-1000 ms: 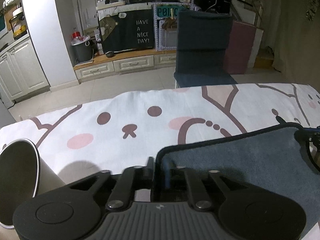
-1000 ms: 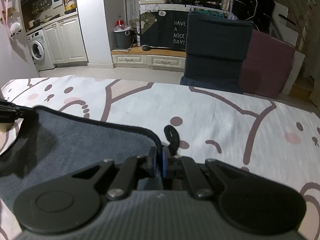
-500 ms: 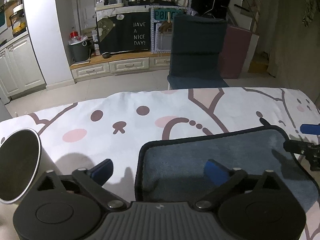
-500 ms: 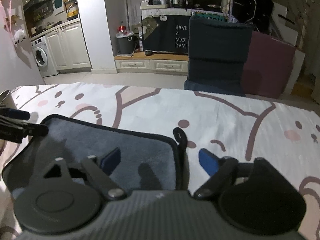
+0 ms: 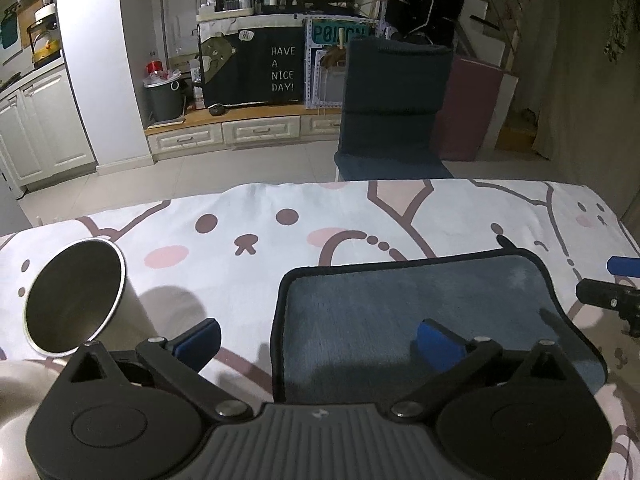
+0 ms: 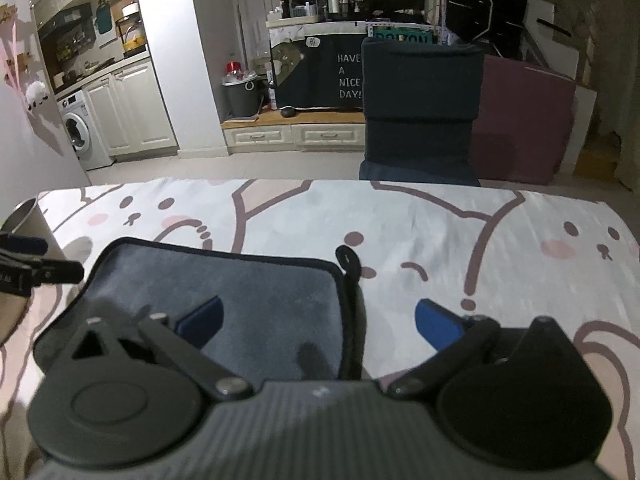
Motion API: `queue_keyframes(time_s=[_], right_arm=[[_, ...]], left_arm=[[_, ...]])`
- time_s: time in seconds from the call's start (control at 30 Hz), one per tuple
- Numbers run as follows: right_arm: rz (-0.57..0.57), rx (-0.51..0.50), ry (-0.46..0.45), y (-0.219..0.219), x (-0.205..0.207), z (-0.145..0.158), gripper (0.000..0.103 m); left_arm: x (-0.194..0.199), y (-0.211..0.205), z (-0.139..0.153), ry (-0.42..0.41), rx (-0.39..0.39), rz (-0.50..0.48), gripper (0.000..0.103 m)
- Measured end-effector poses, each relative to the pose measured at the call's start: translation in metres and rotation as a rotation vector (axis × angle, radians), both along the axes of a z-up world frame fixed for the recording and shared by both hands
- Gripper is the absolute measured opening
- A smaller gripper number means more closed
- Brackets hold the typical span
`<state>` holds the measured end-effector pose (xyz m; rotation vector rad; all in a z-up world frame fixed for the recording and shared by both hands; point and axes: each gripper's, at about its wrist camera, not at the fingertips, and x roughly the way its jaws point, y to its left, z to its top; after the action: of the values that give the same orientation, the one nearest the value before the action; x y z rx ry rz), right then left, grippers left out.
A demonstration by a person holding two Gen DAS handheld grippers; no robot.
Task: Fold towel
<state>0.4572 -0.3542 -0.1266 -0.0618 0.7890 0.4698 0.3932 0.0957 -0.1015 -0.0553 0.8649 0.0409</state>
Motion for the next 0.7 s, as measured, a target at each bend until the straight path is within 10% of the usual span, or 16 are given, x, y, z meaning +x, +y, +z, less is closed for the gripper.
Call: queue_keyframes(time_s=[0.7], right_arm=[[0.045, 0.035, -0.056, -0.017, -0.087, 0.067, 0.103]], left_arm=[[-0.082, -0.017, 0.061, -0.065, -0.017, 0.002, 0.103]])
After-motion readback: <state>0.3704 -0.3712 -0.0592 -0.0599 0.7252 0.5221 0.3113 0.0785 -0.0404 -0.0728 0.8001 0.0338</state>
